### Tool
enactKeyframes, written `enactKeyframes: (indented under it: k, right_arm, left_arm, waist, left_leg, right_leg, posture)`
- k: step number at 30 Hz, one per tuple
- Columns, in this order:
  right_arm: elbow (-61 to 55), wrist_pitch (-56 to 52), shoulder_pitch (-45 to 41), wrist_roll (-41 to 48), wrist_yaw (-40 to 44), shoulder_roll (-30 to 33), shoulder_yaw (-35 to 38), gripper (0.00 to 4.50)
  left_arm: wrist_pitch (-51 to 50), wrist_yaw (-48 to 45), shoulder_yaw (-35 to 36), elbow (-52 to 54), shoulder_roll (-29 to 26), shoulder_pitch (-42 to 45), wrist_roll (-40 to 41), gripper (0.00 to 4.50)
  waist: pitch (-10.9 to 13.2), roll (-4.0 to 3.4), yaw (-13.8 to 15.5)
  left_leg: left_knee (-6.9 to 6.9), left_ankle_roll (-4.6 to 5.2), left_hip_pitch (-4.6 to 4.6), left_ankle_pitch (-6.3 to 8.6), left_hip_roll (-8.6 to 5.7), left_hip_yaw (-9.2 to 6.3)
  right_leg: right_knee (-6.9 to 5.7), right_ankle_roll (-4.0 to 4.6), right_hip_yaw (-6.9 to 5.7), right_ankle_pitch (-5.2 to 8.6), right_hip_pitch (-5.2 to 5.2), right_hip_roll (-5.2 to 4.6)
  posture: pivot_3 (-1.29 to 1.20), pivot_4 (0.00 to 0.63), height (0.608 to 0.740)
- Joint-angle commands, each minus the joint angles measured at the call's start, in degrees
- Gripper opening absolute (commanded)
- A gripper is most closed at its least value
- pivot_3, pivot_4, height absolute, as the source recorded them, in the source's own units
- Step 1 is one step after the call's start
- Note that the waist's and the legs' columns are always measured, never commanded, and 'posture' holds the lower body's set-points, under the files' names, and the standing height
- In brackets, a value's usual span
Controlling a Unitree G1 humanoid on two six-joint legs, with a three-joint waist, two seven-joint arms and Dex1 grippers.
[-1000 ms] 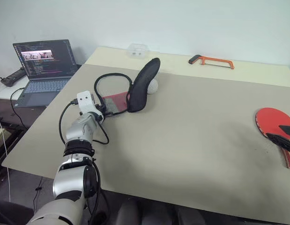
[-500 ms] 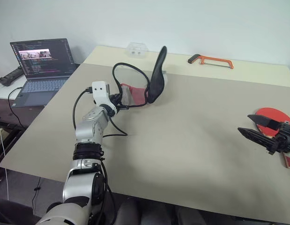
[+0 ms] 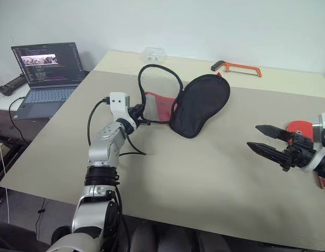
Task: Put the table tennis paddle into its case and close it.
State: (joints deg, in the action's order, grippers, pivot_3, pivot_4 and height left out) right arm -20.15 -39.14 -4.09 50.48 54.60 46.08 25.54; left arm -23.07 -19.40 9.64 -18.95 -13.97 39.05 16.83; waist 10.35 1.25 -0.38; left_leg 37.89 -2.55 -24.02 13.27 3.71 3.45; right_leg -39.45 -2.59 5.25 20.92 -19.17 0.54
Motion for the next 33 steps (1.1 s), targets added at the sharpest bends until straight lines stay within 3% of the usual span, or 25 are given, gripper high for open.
enactKeyframes:
  k: [1,11,33]
  right_arm:
    - [-1.74,0.25,-1.74,1.50,-0.64,-0.01,0.09,4.50]
    - [-2.45,-0.12,-4.57,4.01,-1.60,0.15,-0.15,4.50]
    - [-2.74,0.49,-7.40,3.86,-3.02,-1.62,-3.25,4.50]
  left_arm:
    - [1.27,0.26,0.81,4.14,0.63,0.73,1.30,0.02]
    - [-3.15,2.73,-2.78,12.13,5.37,-2.11,1.56,0.02]
    - [-5.40,12.61,-14.96,16.80,13.97,-4.39,-9.40,0.02]
  waist:
    - [0.01,0.01,0.06]
    - [0.02,0.03,0.10]
    - [0.02,0.04,0.17]
  left_leg:
    - [0.00,0.00,-0.03,0.00,0.00,-0.01]
    - [0.00,0.00,-0.05,0.00,0.00,-0.02]
    - [-0.01,0.01,-0.09,0.00,-0.02,-0.04]
  right_leg:
    - [0.02,0.00,-0.01,0.00,0.00,0.00]
    - [0.04,0.00,-0.01,0.00,0.00,0.00]
    - [0.12,-0.02,-0.01,-0.02,0.00,0.00]
  posture:
    - [0.00,0.150,0.740]
    - [0.00,0.150,0.740]
    - [0.00,0.150,0.740]
